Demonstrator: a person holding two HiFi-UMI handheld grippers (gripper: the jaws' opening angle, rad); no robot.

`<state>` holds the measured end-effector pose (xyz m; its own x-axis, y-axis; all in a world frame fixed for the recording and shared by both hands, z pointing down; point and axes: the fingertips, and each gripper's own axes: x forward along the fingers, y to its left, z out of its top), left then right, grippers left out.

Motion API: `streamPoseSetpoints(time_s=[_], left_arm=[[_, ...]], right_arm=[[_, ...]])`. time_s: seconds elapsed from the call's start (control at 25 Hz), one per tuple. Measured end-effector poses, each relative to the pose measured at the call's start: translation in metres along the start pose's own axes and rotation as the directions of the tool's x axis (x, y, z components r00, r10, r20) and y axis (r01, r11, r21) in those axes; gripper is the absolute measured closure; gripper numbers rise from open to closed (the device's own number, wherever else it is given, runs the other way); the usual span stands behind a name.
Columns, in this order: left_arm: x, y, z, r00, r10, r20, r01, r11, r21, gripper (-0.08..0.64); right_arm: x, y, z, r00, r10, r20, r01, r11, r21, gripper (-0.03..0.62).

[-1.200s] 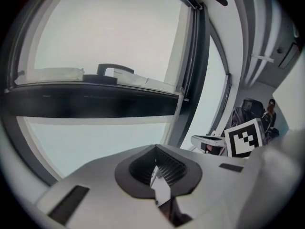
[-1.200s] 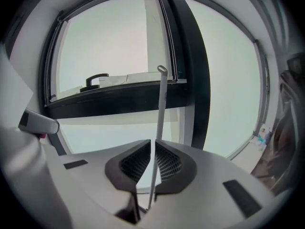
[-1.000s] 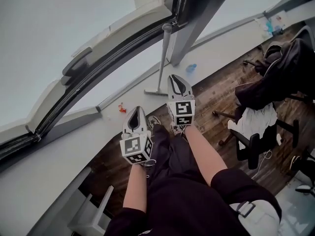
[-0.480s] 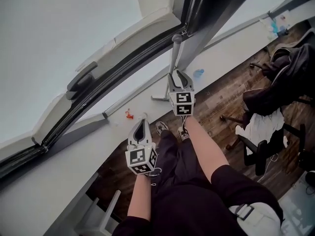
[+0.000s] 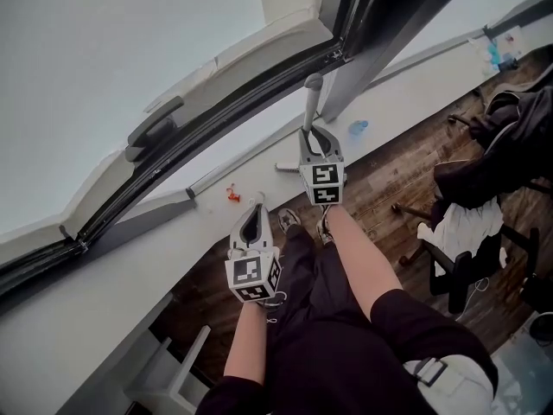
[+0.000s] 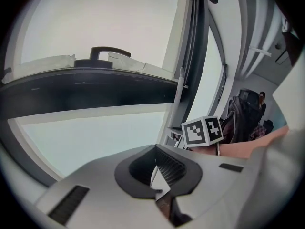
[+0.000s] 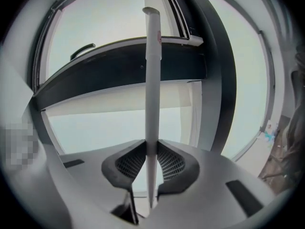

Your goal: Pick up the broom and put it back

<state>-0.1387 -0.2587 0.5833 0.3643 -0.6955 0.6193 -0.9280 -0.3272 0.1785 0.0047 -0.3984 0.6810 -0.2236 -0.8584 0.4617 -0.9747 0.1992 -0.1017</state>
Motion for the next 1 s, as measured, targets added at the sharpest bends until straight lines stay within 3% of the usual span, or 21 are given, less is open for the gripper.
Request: streamPoseSetpoints(time_s=[0.32,0.64,0.8,1.0], left_arm=[[-0.029,-0.014,0.004,0.997,0.067,0.048,-0.067,0.998,-0.001,0.557],[-0.058,-0.041,0.015,0.979,0.15,0.137,-0.149,0.989,-0.014,0.557],[-0.076,-0.05,0.014,0.967,0.202,0.152,-0.199,0.979,-0.038,0.557],[-0.089,-0.057,0.017,0.965,0.198,0.171,-0.196,0.98,-0.026,0.557]], right_arm=[[-0.059,0.033,0.012,0.992,0.12,0.034,-0.116,0.987,-0.115,0.503],[-0.115,0.044,0.067,0.967,0.209,0.144,-0.172,0.956,-0.236,0.503],[-0.148,0.042,0.09,0.948,0.261,0.182,-0.218,0.949,-0.227,0.503],[-0.19,0.039,0.112,0.931,0.279,0.234,-0.232,0.95,-0.208,0.503]])
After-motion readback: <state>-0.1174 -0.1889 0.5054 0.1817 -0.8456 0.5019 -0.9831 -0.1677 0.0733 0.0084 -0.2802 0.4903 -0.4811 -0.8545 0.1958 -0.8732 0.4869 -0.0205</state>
